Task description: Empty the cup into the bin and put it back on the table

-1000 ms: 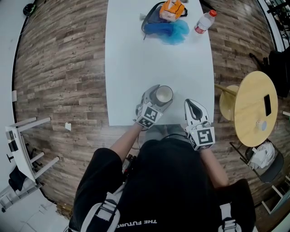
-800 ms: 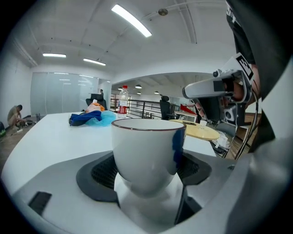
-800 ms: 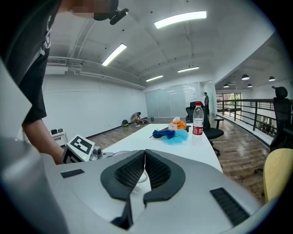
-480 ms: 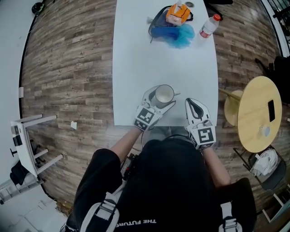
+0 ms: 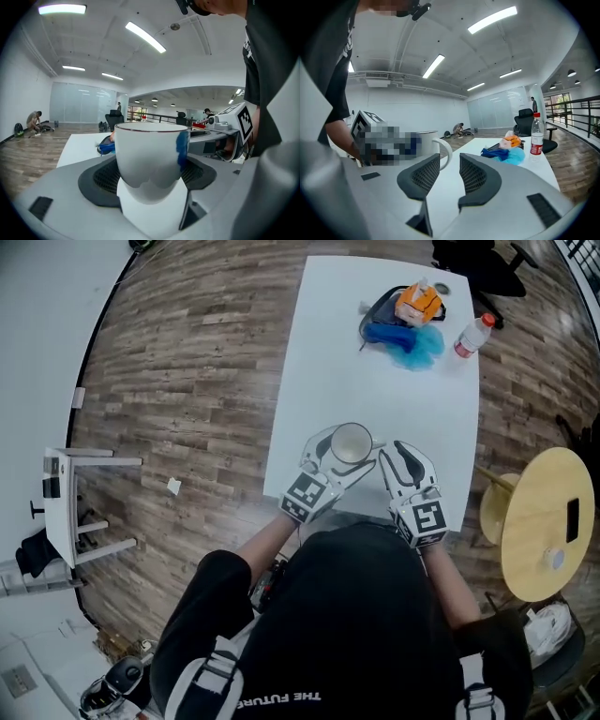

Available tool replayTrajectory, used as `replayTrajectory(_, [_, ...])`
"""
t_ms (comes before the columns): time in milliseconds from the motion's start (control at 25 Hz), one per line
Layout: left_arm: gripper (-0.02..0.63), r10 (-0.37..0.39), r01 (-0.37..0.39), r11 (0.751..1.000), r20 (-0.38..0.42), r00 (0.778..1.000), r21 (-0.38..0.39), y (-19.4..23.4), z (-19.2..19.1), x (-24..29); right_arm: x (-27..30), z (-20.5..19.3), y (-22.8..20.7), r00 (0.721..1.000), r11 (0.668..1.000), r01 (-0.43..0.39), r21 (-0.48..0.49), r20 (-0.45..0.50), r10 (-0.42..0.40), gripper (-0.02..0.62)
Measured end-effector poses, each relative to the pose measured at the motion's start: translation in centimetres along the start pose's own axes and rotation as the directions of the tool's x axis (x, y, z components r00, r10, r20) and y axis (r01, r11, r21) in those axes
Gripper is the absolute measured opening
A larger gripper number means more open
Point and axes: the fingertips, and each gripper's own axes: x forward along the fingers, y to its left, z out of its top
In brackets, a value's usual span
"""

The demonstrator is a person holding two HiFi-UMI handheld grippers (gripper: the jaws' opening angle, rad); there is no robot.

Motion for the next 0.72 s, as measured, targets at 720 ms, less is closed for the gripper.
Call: replayTrajectory(720, [0.391,0.328,-0.323,0.938,0.022,0.945,-0.126,6.1,-2.3,-12.9,10.4,1.7,13.3,0.916,0.914,-0.401,-0.057,-0.047,0.399,0.057])
